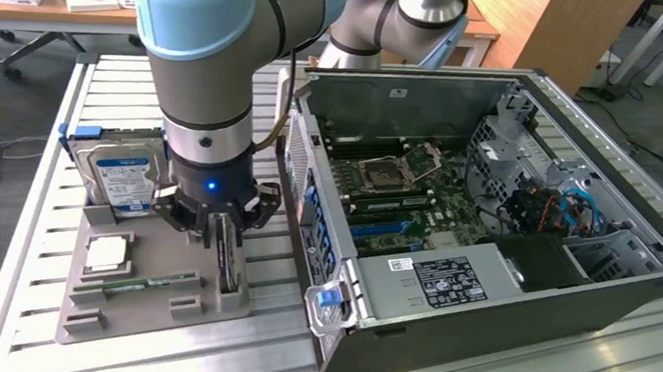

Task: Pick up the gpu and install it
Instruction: 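Pick up the gpu and move the gpu toward the slot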

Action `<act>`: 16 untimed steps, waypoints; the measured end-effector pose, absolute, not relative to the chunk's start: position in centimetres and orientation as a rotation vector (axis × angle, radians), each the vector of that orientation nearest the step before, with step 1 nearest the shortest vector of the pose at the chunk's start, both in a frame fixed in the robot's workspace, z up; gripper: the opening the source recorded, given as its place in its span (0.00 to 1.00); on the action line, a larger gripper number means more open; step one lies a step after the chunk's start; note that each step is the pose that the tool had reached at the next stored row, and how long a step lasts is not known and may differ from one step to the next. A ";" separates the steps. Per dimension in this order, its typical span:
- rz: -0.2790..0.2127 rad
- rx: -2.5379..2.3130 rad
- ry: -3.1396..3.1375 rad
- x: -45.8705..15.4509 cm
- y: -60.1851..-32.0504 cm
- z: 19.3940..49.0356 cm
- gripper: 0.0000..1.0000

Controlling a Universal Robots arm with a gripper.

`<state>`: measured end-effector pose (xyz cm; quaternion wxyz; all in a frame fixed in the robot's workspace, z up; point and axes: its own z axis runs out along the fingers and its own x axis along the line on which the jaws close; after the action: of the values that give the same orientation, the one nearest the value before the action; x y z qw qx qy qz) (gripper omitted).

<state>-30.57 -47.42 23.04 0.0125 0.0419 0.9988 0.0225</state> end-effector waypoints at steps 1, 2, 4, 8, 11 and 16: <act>0.070 0.130 3.113 -30.6 -47.4 23.0 0.45; 0.070 0.131 3.113 -30.6 -47.4 23.0 0.45; 0.070 0.131 3.113 -30.6 -47.4 23.0 0.45; 0.070 0.131 3.113 -30.6 -47.4 23.0 0.43; 0.070 0.130 3.113 -30.6 -47.4 23.0 0.36; 0.070 0.130 3.113 -30.6 -47.4 23.0 0.36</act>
<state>-30.58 -47.42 23.04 0.0125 0.0419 0.9988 0.0225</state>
